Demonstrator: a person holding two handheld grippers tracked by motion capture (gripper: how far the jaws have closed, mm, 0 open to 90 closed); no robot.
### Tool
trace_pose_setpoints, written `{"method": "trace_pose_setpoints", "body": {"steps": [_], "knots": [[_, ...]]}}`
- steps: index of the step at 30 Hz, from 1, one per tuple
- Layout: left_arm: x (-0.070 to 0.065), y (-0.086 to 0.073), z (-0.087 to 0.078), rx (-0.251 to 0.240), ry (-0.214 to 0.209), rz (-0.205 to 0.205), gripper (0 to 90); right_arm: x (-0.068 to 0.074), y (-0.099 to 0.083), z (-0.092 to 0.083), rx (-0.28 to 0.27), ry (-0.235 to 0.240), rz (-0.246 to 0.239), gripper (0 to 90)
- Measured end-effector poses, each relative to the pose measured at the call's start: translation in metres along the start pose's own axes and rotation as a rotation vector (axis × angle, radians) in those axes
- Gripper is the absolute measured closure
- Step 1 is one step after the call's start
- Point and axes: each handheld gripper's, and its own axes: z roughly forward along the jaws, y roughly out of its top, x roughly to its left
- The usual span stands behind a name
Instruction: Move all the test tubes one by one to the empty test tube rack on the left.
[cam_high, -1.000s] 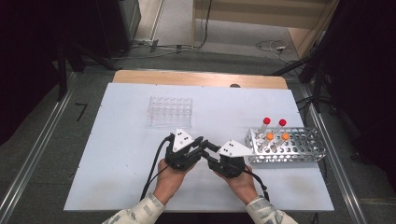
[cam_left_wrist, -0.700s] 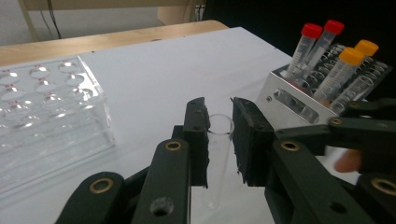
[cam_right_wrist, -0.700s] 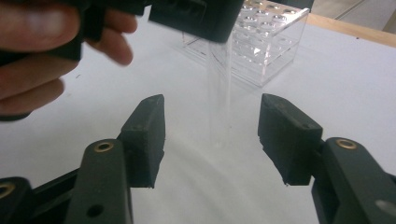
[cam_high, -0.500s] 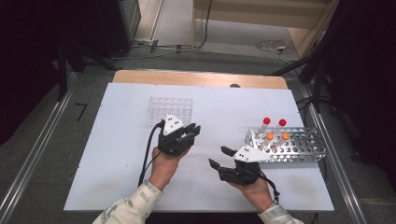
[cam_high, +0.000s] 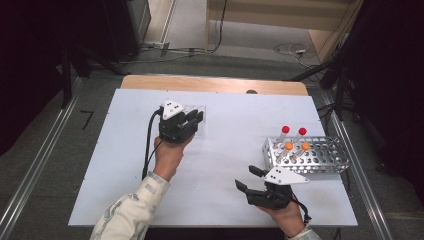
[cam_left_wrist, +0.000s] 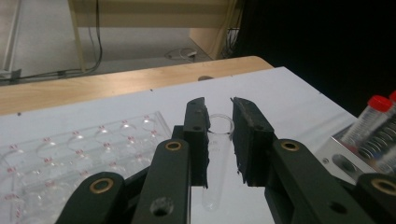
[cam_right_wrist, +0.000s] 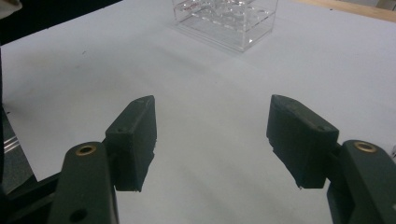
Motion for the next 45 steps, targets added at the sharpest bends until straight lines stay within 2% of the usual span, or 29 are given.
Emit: {"method": "trace_pose_setpoints", "body": {"steps": [5, 11, 18, 26, 31, 41, 45], "knots": [[0.005, 0.013, 0.011, -0.01, 0.043, 0.02, 76.9, -0.001, -0.001, -0.001, -0.004, -0.001, 0.003, 31.5], [0.01, 0.021, 0.021, -0.015, 0.069, 0.013, 76.9, -0.004, -0.002, -0.001, 0.0, -0.012, 0.008, 31.1], [0.011, 0.027, 0.031, -0.013, 0.098, 0.03, 76.9, -0.005, -0.003, -0.002, -0.005, -0.013, 0.01, 31.1], [0.012, 0.024, 0.037, -0.003, 0.113, 0.029, 76.9, -0.006, -0.003, -0.004, -0.009, -0.011, 0.017, 31.1], [0.009, 0.022, 0.041, 0.002, 0.123, 0.045, 76.9, -0.007, -0.003, -0.004, -0.007, -0.015, 0.02, 31.1], [0.012, 0.011, 0.048, 0.024, 0.138, 0.035, 76.8, -0.008, -0.003, -0.005, -0.01, -0.016, 0.019, 31.1], [0.012, 0.007, 0.05, 0.034, 0.146, 0.05, 76.8, -0.008, -0.004, -0.004, -0.008, -0.016, 0.018, 31.1]]}}
